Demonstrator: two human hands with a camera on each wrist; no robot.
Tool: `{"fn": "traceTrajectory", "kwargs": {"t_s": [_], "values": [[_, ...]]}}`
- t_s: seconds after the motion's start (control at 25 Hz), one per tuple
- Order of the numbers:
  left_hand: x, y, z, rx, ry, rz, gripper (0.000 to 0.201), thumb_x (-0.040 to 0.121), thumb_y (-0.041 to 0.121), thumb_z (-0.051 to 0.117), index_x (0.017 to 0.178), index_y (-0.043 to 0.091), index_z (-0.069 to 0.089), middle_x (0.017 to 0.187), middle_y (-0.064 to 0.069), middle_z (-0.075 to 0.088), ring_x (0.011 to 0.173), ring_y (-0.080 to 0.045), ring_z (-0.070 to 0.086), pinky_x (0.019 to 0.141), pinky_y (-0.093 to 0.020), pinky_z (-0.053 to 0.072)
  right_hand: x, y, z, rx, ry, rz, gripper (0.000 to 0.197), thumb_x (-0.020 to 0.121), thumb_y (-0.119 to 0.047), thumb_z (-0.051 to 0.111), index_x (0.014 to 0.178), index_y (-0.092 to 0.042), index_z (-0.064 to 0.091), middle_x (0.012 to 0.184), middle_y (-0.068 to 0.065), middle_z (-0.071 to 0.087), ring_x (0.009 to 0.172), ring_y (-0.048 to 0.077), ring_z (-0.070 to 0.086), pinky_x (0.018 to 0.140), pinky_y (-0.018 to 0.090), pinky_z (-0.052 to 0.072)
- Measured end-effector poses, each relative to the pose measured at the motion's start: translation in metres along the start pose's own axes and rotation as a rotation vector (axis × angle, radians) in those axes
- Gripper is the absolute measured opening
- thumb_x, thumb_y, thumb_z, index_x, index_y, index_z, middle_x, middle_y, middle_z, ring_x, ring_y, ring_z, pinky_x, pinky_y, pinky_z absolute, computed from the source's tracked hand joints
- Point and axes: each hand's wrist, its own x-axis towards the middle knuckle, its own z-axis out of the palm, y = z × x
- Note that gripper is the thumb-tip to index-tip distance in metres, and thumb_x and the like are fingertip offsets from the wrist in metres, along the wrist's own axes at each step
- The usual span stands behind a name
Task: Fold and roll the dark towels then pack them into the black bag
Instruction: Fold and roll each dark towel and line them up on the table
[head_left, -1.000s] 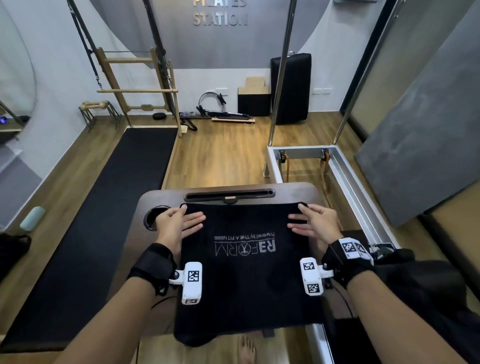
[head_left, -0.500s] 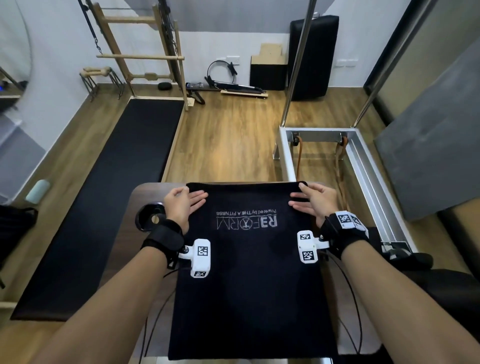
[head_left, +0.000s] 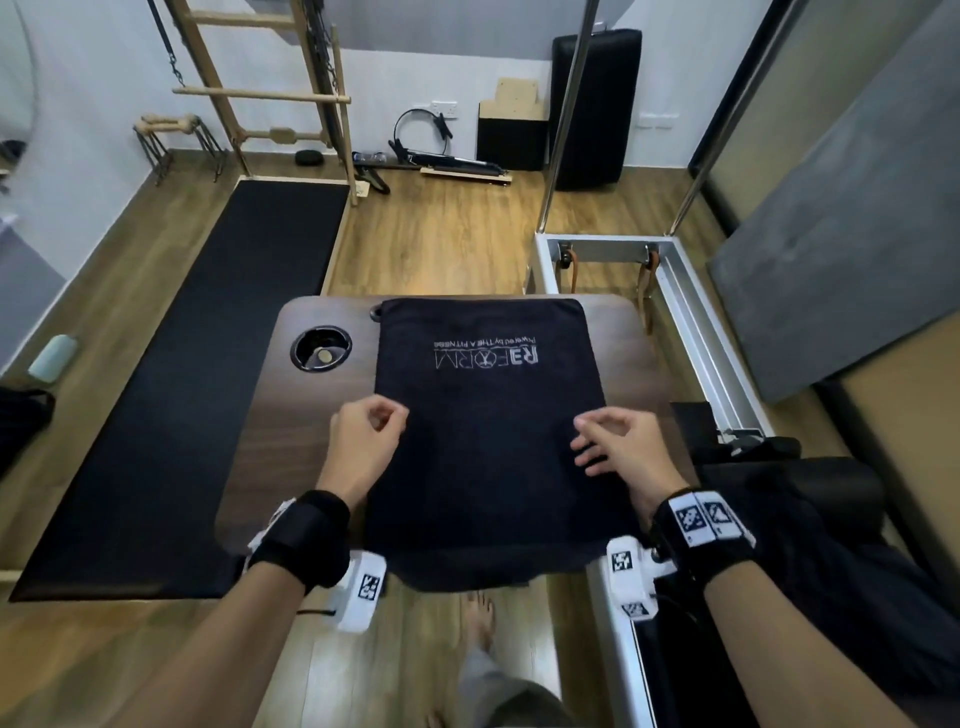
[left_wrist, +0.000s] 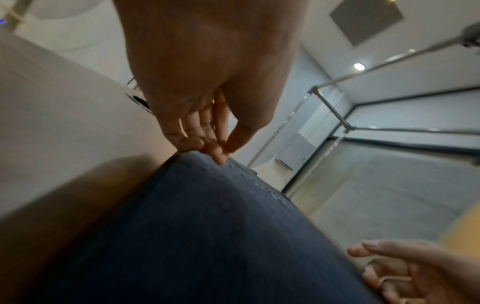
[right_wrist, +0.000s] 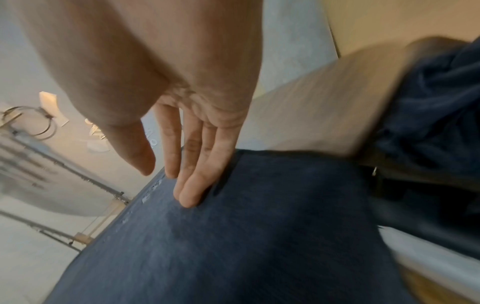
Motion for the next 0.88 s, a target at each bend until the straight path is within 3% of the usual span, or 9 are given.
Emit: {"fn": "traceTrajectory", "kwargs": {"t_s": [0.12, 0.2, 0.32, 0.44, 0.56, 0.64, 0.72, 0.88], "values": [[-0.055, -0.004, -0.011, 0.222, -0.092, 0.047, 0.021, 0.091, 0.024, 0.077, 0.072, 0.028, 0.069, 0.069, 0.008, 0.068, 0.065, -0.002, 0.061, 0.065, -0.031, 0.05, -0.048, 0.031, -0.014, -0.271, 0.029, -0.057, 0.005, 0.091, -0.014, 0.078, 0.087, -0.013, 0.074, 0.064, 0.013, 0.072, 0.043, 0.02, 0.058, 0.039, 0.024, 0.042], [-0.082, -0.003, -0.017, 0.342, -0.106, 0.034, 0.021, 0.089, 0.042, 0.077, 0.079, 0.03, 0.063, 0.075, 0.008, 0.062, 0.071, -0.008, 0.06, 0.066, -0.037, 0.051, -0.067, 0.045, -0.022, -0.408, 0.076, -0.089, 0.01, 0.087, -0.015, 0.083, 0.087, -0.019, 0.073, 0.057, 0.008, 0.069, 0.039, 0.012, 0.056, 0.04, 0.022, 0.042], [-0.108, -0.005, -0.023, 0.512, -0.101, 0.039, 0.028, 0.09, 0.056, 0.072, 0.089, 0.032, 0.058, 0.085, 0.013, 0.055, 0.083, -0.015, 0.059, 0.072, -0.038, 0.05, -0.08, 0.055, -0.027, -0.511, 0.142, -0.1, 0.02, 0.083, -0.019, 0.086, 0.087, -0.024, 0.067, 0.056, 0.007, 0.066, 0.051, 0.016, 0.063, 0.055, 0.027, 0.049], [-0.11, -0.006, -0.022, 0.541, -0.109, 0.068, 0.017, 0.098, 0.045, 0.068, 0.093, 0.03, 0.062, 0.087, 0.013, 0.054, 0.095, -0.019, 0.063, 0.074, -0.037, 0.046, -0.078, 0.06, -0.023, -0.55, 0.178, -0.091, 0.02, 0.085, -0.018, 0.084, 0.079, -0.025, 0.067, 0.058, 0.005, 0.066, 0.065, 0.021, 0.068, 0.065, 0.029, 0.05], [-0.099, -0.002, -0.018, 0.531, -0.122, 0.082, 0.015, 0.101, 0.042, 0.064, 0.092, 0.03, 0.061, 0.086, 0.013, 0.055, 0.097, -0.021, 0.065, 0.072, -0.035, 0.04, -0.069, 0.049, -0.018, -0.552, 0.169, -0.063, 0.02, 0.09, -0.018, 0.079, 0.074, -0.023, 0.068, 0.056, -0.001, 0.067, 0.058, 0.014, 0.066, 0.058, 0.025, 0.045], [-0.08, 0.008, -0.016, 0.496, -0.083, 0.095, 0.018, 0.101, 0.046, 0.061, 0.093, 0.03, 0.059, 0.081, 0.011, 0.06, 0.093, -0.025, 0.067, 0.07, -0.037, 0.041, -0.055, 0.028, -0.011, -0.51, 0.158, -0.108, 0.017, 0.094, -0.018, 0.075, 0.078, -0.019, 0.067, 0.055, 0.001, 0.068, 0.047, 0.008, 0.061, 0.053, 0.024, 0.044], [-0.05, 0.025, -0.012, 0.46, -0.023, 0.115, 0.019, 0.101, 0.048, 0.06, 0.094, 0.03, 0.057, 0.077, 0.009, 0.066, 0.09, -0.027, 0.068, 0.069, -0.037, 0.043, -0.03, -0.002, 0.0, -0.413, 0.134, -0.177, 0.015, 0.097, -0.015, 0.07, 0.083, -0.013, 0.065, 0.057, 0.003, 0.07, 0.038, 0.012, 0.055, 0.044, 0.024, 0.044], [0.027, 0.068, 0.007, 0.377, 0.038, 0.145, 0.017, 0.101, 0.046, 0.06, 0.092, 0.032, 0.057, 0.068, 0.014, 0.069, 0.085, -0.019, 0.067, 0.071, -0.037, 0.045, 0.042, -0.068, 0.031, -0.313, 0.078, -0.239, 0.012, 0.1, -0.012, 0.065, 0.089, -0.008, 0.061, 0.062, 0.007, 0.073, 0.037, 0.02, 0.058, 0.038, 0.023, 0.042]]}}
